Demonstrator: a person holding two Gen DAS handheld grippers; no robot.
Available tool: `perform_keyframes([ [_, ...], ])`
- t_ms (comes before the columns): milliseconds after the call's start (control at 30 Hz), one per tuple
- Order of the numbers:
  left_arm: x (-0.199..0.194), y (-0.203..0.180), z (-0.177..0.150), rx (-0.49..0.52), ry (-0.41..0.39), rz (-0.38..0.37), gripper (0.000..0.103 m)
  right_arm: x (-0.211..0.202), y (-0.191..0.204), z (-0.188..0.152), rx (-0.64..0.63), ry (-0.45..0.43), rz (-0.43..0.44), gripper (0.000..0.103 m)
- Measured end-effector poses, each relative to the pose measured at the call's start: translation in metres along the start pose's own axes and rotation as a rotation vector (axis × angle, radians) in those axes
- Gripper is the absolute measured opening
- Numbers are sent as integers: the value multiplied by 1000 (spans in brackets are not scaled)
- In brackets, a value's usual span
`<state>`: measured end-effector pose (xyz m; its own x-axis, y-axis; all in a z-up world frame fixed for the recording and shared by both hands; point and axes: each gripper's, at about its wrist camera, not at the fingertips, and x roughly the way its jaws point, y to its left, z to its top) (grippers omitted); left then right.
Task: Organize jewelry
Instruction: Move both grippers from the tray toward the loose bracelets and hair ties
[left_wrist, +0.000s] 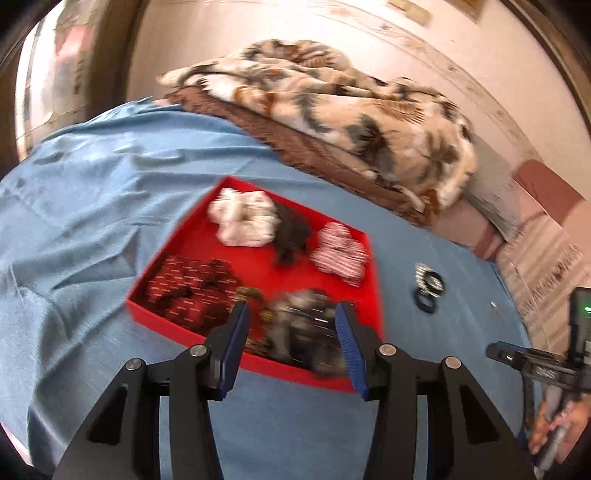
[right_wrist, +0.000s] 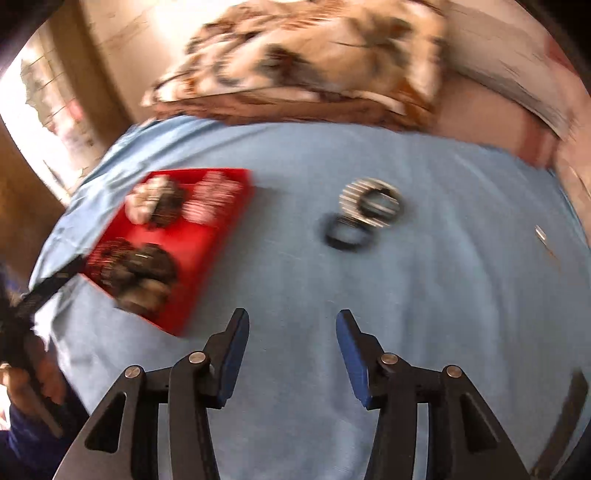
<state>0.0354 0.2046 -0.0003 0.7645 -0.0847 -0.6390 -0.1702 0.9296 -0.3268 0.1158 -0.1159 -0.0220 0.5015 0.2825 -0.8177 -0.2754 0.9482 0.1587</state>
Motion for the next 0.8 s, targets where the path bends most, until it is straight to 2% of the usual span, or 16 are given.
perform_keyframes([
  [167,-5,-60,0,101,45,-64,50,-5,-52,-7,106,-25,-8,53],
  [367,25,-123,-1,138,152,-136,50,12,-75,9,172,-54,37,53],
  [600,62,-162,-13,187,213,-117,50,71,-101,68,250,-56,94,53],
  [767,88,-172,-15,221,239,-82,50,121,-109,103,302,-41,154,53],
  [800,92,-172,-14,218,243,-78,50,130,-109,106,304,-29,158,42],
])
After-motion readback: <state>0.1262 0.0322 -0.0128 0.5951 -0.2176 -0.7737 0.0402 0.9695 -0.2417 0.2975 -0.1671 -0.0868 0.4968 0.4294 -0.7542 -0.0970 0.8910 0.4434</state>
